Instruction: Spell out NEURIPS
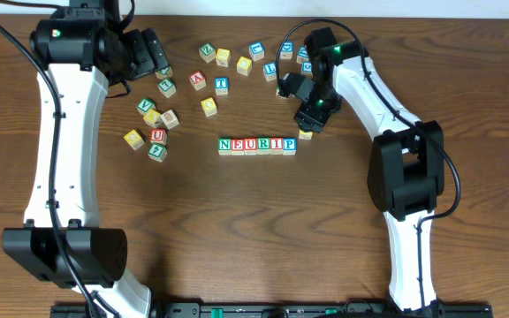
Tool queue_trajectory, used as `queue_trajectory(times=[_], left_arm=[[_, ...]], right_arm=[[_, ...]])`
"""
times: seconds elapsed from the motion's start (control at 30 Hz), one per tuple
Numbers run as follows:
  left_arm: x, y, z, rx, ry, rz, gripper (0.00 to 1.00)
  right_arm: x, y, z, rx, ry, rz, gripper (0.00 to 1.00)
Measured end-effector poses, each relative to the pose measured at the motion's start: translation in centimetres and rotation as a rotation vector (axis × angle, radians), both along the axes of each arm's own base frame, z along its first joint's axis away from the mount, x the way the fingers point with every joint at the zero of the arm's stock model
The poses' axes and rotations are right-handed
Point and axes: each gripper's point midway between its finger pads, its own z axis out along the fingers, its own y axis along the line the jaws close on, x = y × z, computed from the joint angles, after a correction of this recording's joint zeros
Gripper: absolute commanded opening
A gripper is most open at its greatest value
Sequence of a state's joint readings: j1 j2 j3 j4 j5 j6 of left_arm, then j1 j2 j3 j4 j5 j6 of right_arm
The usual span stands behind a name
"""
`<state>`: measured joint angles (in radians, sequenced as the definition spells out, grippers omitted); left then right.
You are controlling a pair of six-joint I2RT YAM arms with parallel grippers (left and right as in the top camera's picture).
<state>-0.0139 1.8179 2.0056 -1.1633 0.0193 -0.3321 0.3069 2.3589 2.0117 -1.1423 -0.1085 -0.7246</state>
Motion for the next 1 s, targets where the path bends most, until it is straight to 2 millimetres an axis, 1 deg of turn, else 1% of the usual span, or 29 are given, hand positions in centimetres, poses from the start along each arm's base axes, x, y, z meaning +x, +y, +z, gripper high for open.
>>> queue_trajectory(times=[0.2, 0.43, 0.47, 0.5, 0.57, 0.8, 1.0], left_arm=[[0.0, 0.0, 0.0, 0.000, 0.000, 0.000, 0.98], [0.0, 0.0, 0.0, 0.000, 0.000, 0.000, 0.98], [0.0, 0.0, 0.0, 0.000, 0.000, 0.000, 0.98], [0.0, 0.0, 0.0, 0.000, 0.000, 0.000, 0.98], [0.0, 0.0, 0.0, 0.000, 0.000, 0.000, 0.98], [0.0, 0.0, 0.0, 0.000, 0.000, 0.000, 0.98], [0.0, 0.0, 0.0, 0.000, 0.000, 0.000, 0.98]], right_arm=[[-0.1, 0.0, 0.0, -0.002, 0.005, 0.003, 0.67], [-0.7, -0.5, 0.1, -0.025, 0.028, 0.007, 0.72], [-0.8, -0.6, 0.2, -0.031, 0.033, 0.009, 0.92], [-0.9, -0.7, 0.3, -0.037, 0.036, 0.010, 0.99], [-1.1, -1.0, 0.9, -0.052, 0.044, 0.015, 0.99], [-1.8, -1.5, 4.0, -0.077, 0.074, 0.016, 0.99], [-3.1, -1.8, 4.4, -0.086, 0.127, 0.016, 0.99]])
